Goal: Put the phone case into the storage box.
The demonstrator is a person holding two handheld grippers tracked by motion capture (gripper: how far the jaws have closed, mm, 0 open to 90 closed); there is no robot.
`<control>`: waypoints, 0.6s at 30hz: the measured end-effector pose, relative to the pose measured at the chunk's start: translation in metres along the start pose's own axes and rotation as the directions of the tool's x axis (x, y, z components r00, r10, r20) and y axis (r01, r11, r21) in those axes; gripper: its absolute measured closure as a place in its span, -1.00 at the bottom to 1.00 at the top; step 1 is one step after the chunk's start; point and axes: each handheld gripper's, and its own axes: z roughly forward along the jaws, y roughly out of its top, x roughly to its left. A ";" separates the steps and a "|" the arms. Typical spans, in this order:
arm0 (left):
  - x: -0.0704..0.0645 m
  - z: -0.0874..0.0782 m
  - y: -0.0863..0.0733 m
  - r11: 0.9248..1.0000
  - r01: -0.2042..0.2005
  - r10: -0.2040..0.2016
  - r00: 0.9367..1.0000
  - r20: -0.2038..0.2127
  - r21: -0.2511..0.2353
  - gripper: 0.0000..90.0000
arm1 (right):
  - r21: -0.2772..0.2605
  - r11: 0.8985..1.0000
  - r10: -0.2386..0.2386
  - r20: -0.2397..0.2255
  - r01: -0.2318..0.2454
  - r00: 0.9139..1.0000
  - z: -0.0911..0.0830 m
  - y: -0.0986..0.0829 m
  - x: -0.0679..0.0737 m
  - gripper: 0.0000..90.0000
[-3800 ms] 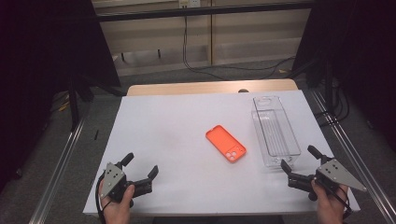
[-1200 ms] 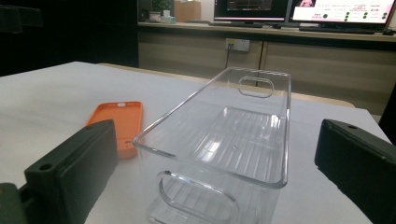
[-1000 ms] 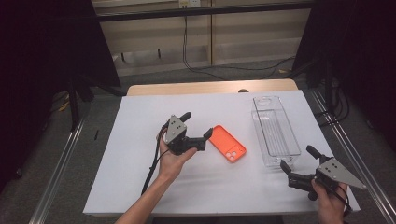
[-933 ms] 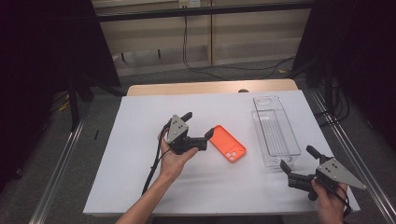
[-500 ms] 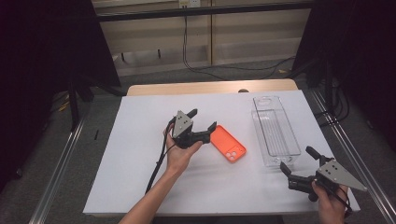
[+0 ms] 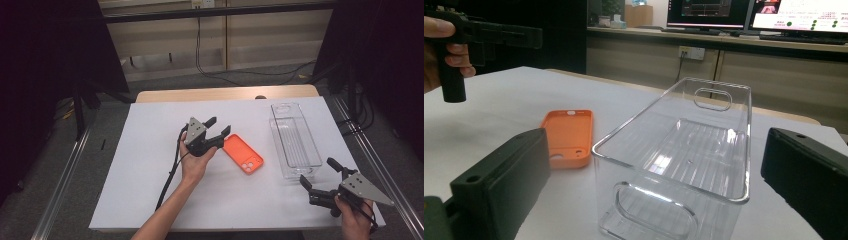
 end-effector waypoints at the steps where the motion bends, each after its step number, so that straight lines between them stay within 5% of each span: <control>1: 0.000 0.000 0.000 1.000 0.002 -0.002 1.000 0.001 0.007 0.03 | -0.002 1.000 0.000 0.001 0.000 1.000 0.000 0.000 0.000 -1.00; 12: -0.002 -0.001 0.005 0.998 0.001 -0.003 1.000 0.020 0.065 0.69 | 0.004 1.000 -0.006 0.010 0.006 1.000 0.000 0.000 0.000 -1.00; 18: 0.000 0.001 0.005 0.989 0.035 -0.037 0.999 0.009 0.147 1.00 | 0.005 1.000 -0.009 0.010 0.009 1.000 0.002 0.000 0.000 -1.00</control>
